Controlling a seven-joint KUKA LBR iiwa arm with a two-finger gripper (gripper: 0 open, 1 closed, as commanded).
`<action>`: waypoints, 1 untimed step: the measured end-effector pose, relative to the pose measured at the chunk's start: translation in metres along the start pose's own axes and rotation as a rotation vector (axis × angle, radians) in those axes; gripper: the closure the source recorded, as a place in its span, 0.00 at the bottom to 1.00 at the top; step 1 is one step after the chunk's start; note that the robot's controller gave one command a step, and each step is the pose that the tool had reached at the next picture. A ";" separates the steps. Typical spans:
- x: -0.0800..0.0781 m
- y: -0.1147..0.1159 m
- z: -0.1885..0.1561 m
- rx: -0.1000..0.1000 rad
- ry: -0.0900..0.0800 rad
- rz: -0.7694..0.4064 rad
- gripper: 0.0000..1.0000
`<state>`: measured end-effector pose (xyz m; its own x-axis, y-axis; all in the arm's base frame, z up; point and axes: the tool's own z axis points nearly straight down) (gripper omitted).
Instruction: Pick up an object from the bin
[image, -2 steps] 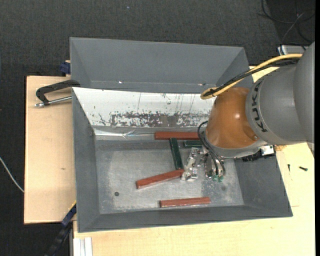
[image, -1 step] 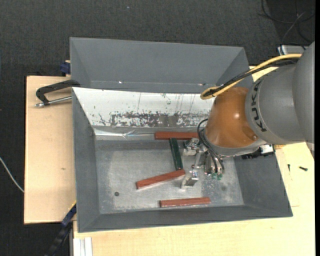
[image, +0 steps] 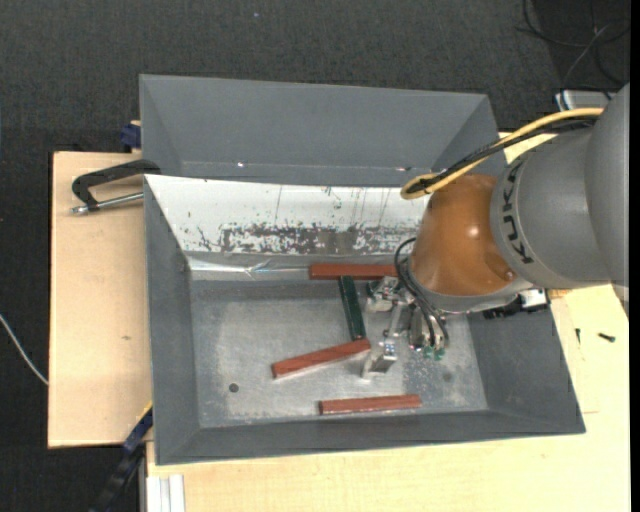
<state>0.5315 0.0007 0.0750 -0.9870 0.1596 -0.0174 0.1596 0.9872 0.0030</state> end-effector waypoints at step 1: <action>0.001 0.077 -0.003 0.006 0.019 0.157 1.00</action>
Offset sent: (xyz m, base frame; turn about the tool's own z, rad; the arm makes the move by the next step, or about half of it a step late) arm 0.0000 0.0000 0.0000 0.0000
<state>0.5431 0.0772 0.0784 -0.9500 0.3121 0.0019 0.3121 0.9500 -0.0017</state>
